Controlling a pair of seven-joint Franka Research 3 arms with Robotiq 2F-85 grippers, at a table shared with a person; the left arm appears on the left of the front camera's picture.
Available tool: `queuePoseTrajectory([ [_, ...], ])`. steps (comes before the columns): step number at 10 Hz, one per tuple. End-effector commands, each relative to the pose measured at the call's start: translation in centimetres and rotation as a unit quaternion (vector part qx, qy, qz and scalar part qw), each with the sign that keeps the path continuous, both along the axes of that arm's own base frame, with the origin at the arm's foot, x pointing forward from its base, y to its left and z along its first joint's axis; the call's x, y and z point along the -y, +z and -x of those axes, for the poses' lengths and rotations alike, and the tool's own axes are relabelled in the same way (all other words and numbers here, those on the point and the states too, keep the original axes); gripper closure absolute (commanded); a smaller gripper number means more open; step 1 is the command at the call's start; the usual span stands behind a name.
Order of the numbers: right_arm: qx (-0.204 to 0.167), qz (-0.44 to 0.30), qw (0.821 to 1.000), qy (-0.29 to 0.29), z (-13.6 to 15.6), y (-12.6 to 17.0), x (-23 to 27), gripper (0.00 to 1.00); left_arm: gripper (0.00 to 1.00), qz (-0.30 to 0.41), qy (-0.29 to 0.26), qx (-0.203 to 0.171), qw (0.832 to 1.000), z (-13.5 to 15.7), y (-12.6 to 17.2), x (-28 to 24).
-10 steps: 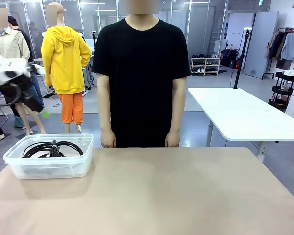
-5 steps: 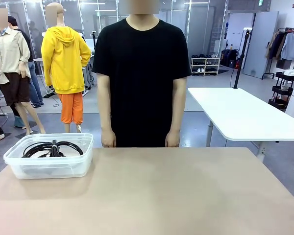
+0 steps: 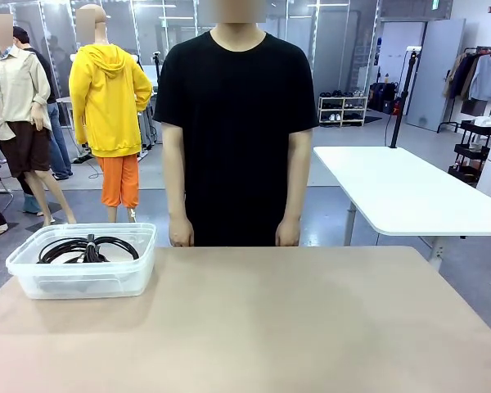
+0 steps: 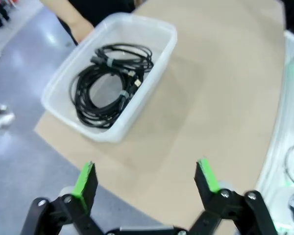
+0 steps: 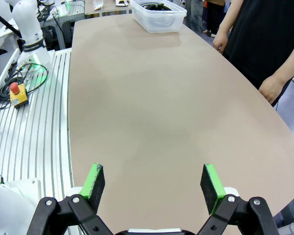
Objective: Organize and store the cables.
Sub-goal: Place the USB Extension Cable into the Organizing box.
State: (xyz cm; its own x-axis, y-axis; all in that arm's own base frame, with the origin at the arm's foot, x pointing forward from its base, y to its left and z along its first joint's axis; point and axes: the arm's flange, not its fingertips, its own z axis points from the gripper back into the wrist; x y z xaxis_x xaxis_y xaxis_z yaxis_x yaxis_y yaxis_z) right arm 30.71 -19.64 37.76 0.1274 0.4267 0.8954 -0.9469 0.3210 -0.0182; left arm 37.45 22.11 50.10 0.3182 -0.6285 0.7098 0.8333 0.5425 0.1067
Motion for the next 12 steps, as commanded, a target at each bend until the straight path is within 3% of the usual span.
queuePoseTrajectory([
  [1, -0.001, -0.004, 1.0, -0.009, -0.08, 0.16, -0.18, 0.0, 0.0, -0.003, -0.013, 0.006, 1.0, -0.32, 0.35, 0.77],
  [12, -0.001, -0.004, 1.0, -0.009, -0.08, 0.16, -0.18, 0.0, 0.0, -0.003, -0.013, 0.006, 1.0, -0.32, 0.35, 0.77],
])
